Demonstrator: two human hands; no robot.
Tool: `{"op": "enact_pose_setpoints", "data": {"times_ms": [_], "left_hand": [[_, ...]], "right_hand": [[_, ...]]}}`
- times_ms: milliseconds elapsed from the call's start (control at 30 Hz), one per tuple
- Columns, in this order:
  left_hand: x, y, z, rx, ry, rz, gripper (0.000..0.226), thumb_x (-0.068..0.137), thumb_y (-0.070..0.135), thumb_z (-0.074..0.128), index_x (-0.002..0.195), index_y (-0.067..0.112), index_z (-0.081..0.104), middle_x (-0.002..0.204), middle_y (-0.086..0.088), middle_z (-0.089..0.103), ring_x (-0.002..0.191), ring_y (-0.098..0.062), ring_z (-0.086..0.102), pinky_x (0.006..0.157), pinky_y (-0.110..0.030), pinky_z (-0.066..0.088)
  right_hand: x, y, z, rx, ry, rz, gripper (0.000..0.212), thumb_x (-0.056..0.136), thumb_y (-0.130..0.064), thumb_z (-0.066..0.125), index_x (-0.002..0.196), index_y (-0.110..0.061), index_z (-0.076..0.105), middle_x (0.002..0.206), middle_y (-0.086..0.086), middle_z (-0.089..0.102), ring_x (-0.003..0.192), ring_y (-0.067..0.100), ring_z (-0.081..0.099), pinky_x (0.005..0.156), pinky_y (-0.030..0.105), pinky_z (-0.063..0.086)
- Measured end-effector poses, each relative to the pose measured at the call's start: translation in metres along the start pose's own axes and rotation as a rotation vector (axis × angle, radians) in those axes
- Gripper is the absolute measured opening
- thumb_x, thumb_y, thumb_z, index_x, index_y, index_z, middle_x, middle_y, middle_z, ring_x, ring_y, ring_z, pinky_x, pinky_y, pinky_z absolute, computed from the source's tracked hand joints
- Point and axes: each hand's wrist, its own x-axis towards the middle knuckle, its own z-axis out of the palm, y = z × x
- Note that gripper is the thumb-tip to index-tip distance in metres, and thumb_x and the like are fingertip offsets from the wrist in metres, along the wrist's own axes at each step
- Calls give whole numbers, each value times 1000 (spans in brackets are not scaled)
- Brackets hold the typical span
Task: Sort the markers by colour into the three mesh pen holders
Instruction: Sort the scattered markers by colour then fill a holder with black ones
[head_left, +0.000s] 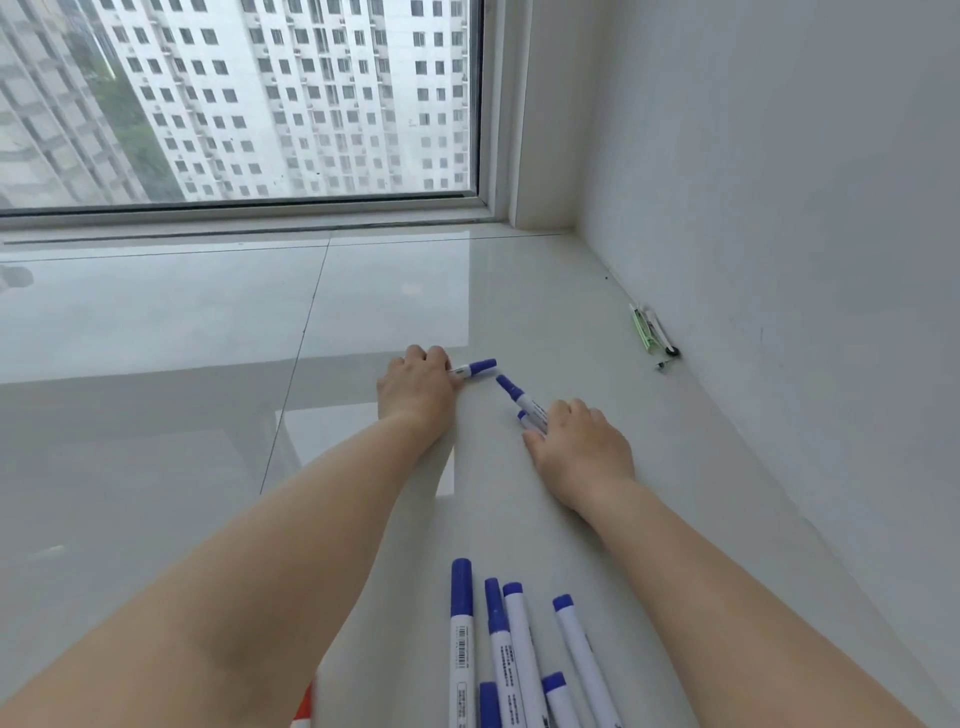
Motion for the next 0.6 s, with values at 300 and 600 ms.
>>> {"op": "enact_pose_setpoints", "data": {"times_ms": [300,600], "left_hand": [[-72,-2,-15,-26,-133,-79,27,98,30,33,114,9,41,114,-12,48,101,-30,50,75,-34,37],[-167,7,-47,-150,-169,-91,25,97,29,29,113,13,40,91,-8,59,75,-27,59,63,-36,51]], "right_hand": [[-74,30,-13,22,15,-16,30,95,-44,37,88,-15,40,99,7,61,84,29,56,62,31,29],[-159,44,-26,280,-21,212,33,97,-44,31,78,-17,37,77,0,51,72,24,47,62,32,32]]}}
